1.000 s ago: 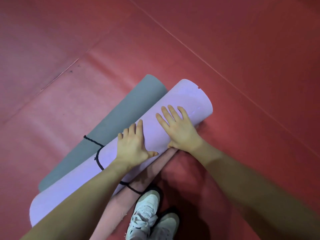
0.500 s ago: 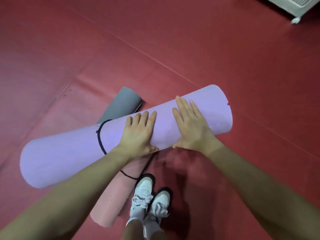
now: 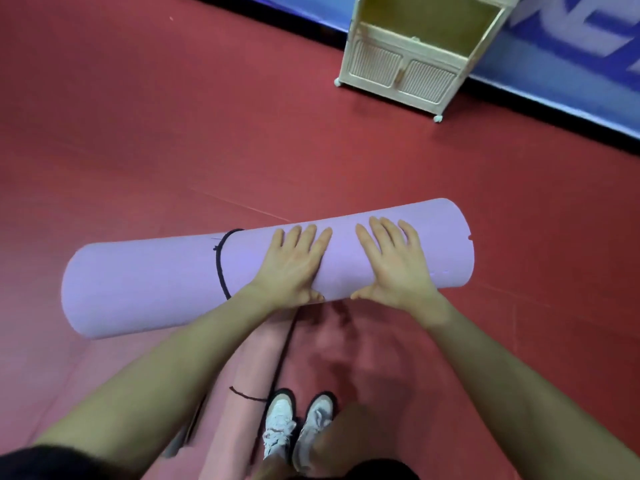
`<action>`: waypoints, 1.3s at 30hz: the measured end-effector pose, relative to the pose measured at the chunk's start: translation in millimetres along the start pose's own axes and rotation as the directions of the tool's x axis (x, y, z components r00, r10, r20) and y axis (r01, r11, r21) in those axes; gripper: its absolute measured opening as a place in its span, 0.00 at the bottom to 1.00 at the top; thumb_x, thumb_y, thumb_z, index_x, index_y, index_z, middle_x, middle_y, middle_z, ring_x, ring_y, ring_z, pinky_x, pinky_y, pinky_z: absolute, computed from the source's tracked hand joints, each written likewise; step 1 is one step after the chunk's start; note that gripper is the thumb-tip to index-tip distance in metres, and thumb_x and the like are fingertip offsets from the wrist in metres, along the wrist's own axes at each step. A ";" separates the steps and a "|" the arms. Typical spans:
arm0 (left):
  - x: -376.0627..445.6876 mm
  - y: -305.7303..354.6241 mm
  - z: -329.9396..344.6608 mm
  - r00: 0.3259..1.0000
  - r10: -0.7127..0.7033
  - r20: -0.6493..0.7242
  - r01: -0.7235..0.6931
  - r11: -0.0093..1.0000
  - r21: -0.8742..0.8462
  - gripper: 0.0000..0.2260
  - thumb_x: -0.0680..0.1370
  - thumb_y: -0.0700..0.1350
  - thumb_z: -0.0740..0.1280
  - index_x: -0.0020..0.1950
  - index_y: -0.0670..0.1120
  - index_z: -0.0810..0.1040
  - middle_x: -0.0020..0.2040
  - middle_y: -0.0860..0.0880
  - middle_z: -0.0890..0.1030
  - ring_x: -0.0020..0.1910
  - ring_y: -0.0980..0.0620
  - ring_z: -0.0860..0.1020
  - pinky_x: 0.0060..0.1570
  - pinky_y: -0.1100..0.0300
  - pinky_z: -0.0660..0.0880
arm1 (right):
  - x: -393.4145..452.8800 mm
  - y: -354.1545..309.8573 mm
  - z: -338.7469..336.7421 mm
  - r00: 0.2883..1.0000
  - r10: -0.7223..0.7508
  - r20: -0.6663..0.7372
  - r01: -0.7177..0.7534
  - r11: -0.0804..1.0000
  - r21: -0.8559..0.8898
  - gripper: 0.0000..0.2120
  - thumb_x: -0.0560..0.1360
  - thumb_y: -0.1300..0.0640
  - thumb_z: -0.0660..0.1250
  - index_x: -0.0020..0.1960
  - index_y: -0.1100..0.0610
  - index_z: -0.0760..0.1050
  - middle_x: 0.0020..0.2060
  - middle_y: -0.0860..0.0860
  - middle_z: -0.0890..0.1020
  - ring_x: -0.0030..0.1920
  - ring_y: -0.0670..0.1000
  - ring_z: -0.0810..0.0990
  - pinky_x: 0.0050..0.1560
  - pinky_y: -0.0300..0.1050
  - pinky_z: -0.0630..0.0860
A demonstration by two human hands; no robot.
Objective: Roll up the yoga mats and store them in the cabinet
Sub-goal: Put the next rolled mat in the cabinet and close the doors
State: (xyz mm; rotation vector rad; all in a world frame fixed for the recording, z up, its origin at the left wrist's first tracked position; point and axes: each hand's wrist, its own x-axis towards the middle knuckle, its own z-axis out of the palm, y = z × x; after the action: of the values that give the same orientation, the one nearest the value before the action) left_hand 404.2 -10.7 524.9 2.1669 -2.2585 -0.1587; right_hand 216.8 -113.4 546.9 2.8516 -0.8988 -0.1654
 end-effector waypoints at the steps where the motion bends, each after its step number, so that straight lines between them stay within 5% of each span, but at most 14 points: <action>1: 9.3 3.1 -13.9 1.000 0.022 -0.005 -0.022 1.000 0.017 0.55 0.51 0.65 0.78 0.71 0.38 0.67 0.64 0.36 0.74 0.56 0.35 0.75 0.52 0.41 0.73 | -2.4 8.3 -9.2 0.999 0.033 -0.019 -0.033 0.999 0.010 0.60 0.44 0.33 0.78 0.67 0.61 0.64 0.62 0.64 0.75 0.61 0.63 0.75 0.64 0.62 0.60; 12: 212.1 12.2 -105.1 0.962 0.251 -0.111 -0.235 0.962 0.140 0.56 0.49 0.64 0.78 0.69 0.40 0.62 0.60 0.36 0.76 0.52 0.36 0.77 0.48 0.43 0.75 | 64.1 169.2 -52.8 0.954 0.256 -0.154 -0.249 0.966 0.065 0.58 0.44 0.35 0.78 0.67 0.61 0.67 0.62 0.64 0.75 0.61 0.62 0.75 0.63 0.62 0.64; 22: 434.4 4.5 -176.2 0.930 0.321 -0.178 -0.282 0.936 0.213 0.55 0.49 0.65 0.78 0.69 0.40 0.66 0.61 0.37 0.76 0.54 0.36 0.77 0.51 0.42 0.74 | 183.7 351.7 -80.2 0.919 0.322 -0.227 -0.314 0.947 0.071 0.58 0.44 0.35 0.78 0.67 0.61 0.67 0.62 0.64 0.74 0.61 0.62 0.75 0.63 0.62 0.60; 39: 756.4 -161.8 -213.7 0.880 0.473 -0.039 -0.456 0.866 0.207 0.56 0.48 0.69 0.75 0.68 0.41 0.65 0.60 0.39 0.77 0.53 0.40 0.78 0.49 0.49 0.75 | 475.1 495.3 -63.6 0.838 0.537 -0.095 -0.522 0.841 0.143 0.57 0.42 0.34 0.78 0.64 0.63 0.73 0.60 0.64 0.76 0.61 0.61 0.75 0.63 0.60 0.59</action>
State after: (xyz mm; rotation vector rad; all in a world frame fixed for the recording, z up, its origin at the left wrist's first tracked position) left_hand 548.4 -785.5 676.1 1.5787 -2.7550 0.1647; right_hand 335.8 -781.8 666.1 2.5362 -1.6648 0.1424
